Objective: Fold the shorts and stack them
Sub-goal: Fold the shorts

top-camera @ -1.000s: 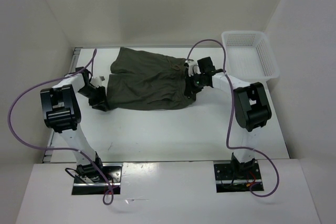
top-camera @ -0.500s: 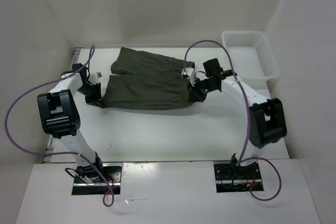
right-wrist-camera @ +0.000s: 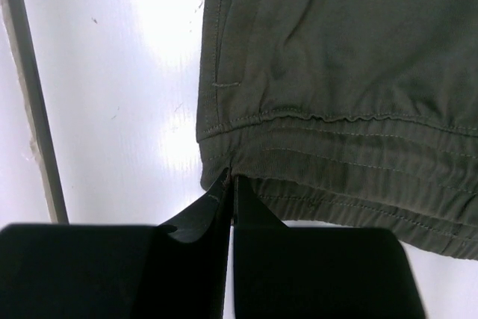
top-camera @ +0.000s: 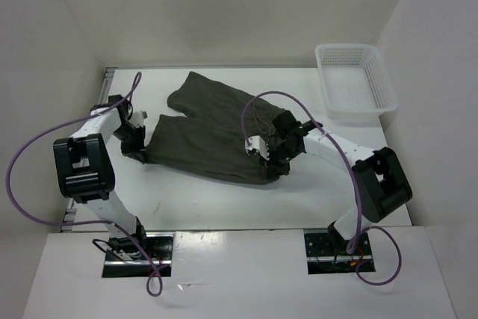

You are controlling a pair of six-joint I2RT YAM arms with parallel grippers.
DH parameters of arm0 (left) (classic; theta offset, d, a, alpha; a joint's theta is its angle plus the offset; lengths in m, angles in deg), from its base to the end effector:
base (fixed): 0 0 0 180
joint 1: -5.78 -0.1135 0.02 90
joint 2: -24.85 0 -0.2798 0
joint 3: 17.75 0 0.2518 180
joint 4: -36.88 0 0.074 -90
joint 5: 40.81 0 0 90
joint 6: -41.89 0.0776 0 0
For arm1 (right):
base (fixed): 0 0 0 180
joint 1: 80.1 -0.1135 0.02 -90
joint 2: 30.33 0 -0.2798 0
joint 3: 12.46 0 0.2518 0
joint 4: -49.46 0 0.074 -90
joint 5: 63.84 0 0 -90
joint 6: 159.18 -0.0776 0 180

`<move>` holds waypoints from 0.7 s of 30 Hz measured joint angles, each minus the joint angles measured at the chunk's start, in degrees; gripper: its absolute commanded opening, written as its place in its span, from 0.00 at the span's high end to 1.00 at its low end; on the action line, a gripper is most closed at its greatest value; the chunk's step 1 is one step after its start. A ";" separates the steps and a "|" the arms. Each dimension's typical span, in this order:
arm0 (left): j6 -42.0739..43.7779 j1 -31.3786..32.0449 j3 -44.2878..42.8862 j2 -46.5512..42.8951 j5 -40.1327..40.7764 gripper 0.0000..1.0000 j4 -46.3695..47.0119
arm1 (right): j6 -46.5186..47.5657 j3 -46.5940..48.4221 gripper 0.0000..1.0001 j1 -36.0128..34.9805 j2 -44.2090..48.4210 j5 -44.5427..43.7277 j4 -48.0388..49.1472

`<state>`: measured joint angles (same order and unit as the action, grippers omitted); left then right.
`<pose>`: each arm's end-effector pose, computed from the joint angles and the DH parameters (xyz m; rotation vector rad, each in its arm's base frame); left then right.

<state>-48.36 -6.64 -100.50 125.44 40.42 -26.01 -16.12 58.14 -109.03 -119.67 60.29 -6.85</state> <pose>0.3301 0.0606 0.1627 -0.3081 2.9421 -0.2001 0.2335 0.1788 0.1788 -1.8360 1.9482 0.7296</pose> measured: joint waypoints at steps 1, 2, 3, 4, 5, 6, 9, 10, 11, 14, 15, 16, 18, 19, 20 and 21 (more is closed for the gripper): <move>0.00 -0.02 0.13 -0.42 0.26 1.00 -0.35 | 0.26 0.00 0.99 -0.07 0.00 -0.22 -0.44; -0.02 -0.02 0.35 -1.09 0.57 1.00 -0.61 | 0.48 -0.02 0.99 -0.11 0.11 -0.33 -0.81; 0.00 0.00 0.50 -1.92 0.79 1.00 -0.98 | 0.66 -0.07 0.99 -0.17 0.26 -0.33 -1.16; -0.02 0.00 0.50 -2.86 0.98 1.00 -1.51 | 0.70 -0.07 0.99 -0.17 0.52 -0.26 -1.68; -0.02 0.00 0.33 -3.82 1.01 1.00 -2.03 | 0.33 0.04 0.99 -0.17 0.81 -0.04 -2.16; -0.02 0.00 -0.20 -4.70 0.90 1.00 -2.80 | -0.20 0.42 0.99 -0.17 1.03 0.33 -2.67; 0.00 0.00 -6.32 -5.57 -0.22 1.00 -6.19 | -4.42 3.91 0.99 -0.11 1.49 2.12 -4.63; 0.00 0.07 -9.35 -5.51 -0.52 1.00 -6.56 | -6.40 5.70 0.99 0.17 1.86 3.13 -4.74; 0.02 0.26 -12.94 -5.44 -0.79 1.00 -6.54 | -8.37 7.43 0.99 0.50 2.43 4.17 -4.59; -0.02 1.79 -26.40 -3.34 -1.16 1.00 -6.86 | -15.98 11.13 0.99 4.09 5.31 8.41 -2.29; -0.02 2.60 -30.58 -1.97 -1.20 1.00 -6.34 | -18.69 11.47 0.99 6.19 6.27 9.92 -1.11; 0.04 3.65 -35.28 0.20 -1.29 1.00 -6.25 | -21.38 11.61 0.99 8.72 6.84 11.17 0.07; 0.04 6.05 -43.74 5.44 -1.29 1.00 -5.95 | -26.58 11.58 0.99 13.97 6.86 13.44 2.82; 0.02 7.26 -48.19 8.68 -1.05 1.00 -6.45 | -29.05 11.52 0.99 16.02 6.25 14.12 4.28; 0.02 8.59 -53.00 12.46 -0.74 1.00 -6.75 | -31.47 11.28 0.99 17.99 5.44 14.75 6.01; 0.00 9.88 -57.24 16.13 -0.24 1.00 -6.54 | -33.99 10.99 0.99 19.58 4.52 15.02 7.85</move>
<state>-48.36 3.24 -157.75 141.57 40.17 -32.55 -50.11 69.13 -89.45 -115.15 75.31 1.00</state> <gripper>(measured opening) 0.027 0.015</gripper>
